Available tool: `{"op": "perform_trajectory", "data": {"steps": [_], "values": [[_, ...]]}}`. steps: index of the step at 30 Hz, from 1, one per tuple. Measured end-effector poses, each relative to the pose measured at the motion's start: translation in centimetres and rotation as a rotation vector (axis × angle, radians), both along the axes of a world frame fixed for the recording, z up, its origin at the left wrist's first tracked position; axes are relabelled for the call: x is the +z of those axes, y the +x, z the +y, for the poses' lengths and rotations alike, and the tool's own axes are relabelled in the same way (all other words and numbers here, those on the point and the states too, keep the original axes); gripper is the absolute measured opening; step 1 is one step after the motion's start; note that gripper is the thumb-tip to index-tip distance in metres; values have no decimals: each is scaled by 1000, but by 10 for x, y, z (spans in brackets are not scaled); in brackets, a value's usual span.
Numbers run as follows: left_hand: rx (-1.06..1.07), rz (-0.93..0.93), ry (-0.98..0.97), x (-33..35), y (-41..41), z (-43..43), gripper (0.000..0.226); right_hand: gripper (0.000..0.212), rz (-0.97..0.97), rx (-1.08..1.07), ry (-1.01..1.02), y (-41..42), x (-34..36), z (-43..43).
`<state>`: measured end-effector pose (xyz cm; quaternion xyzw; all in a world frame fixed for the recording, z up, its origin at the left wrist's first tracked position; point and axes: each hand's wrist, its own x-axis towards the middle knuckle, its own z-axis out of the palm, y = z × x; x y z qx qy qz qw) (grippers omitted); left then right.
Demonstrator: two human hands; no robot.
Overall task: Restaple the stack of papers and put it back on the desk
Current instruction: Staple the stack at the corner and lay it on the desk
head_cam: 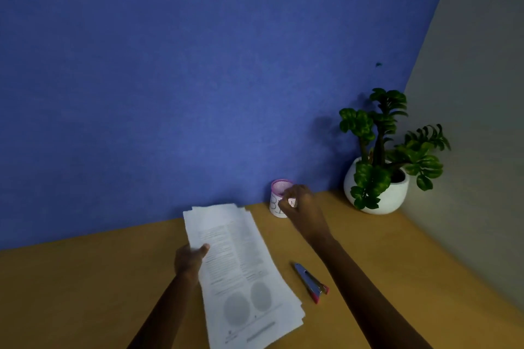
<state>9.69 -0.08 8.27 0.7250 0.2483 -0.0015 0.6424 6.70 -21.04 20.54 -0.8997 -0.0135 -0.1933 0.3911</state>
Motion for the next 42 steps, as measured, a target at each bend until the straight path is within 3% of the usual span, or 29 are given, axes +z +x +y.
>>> {"op": "perform_trajectory", "data": {"steps": [5,7,11,24,28,34,39,42], "values": [[-36,71,89,-21,-1,2,30,7,176,-9,42,12,-38,-8],[-48,82,79,-25,-1,-1,30,20,211,-22,31,18,-52,-11],[-63,73,63,-30,7,-10,31,9,266,-38,39,35,-73,-21],[-116,-41,200,-41,28,-31,45,11,278,-187,5,123,-93,-55],[-142,-112,229,-45,27,-33,67,27,251,-216,-33,144,-94,-59],[-166,-118,243,-48,37,-34,69,26,246,-242,-23,171,-95,-64],[-187,-129,252,-50,41,-33,65,24,245,-276,-37,182,-98,-67],[-189,-101,234,-52,43,-33,47,18,251,-289,4,179,-98,-67]]}}
